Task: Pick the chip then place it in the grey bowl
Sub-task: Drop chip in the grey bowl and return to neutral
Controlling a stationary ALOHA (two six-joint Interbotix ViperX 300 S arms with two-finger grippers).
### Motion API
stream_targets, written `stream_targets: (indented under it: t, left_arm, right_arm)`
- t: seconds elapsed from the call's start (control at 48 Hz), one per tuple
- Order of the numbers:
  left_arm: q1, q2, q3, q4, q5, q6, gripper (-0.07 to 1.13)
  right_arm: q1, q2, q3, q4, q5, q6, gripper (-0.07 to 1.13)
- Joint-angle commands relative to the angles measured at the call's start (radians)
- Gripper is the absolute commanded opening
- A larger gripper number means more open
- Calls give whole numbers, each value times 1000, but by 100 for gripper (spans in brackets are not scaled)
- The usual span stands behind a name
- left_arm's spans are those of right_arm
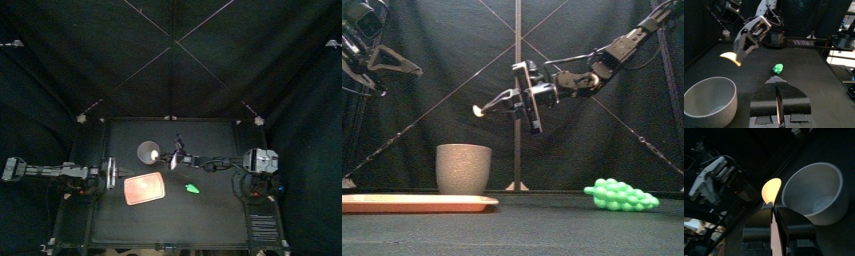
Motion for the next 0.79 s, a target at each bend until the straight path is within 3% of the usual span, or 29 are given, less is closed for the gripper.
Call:
stream_targets:
  t: [0.021,0.208,0.396,0.542,0.792]
  left_arm:
    - [0,5,-34,-15,-5,0,1]
    - [0,5,-35,-63,-5,3,1]
    - [0,5,-35,-71,-5,3,1]
    - [2,5,-32,-71,-5,0,1]
    - [2,5,-29,-71,-5,2,1]
  right_arm:
    - [-34,17,-77,-34,94,5,45]
    - [-35,54,-143,-48,276,-9,59]
    - [-34,81,-170,-57,301,-3,76]
    - [-34,46,-164,-66,285,-17,77]
    - [-40,-109,-32,-172,175,-21,77]
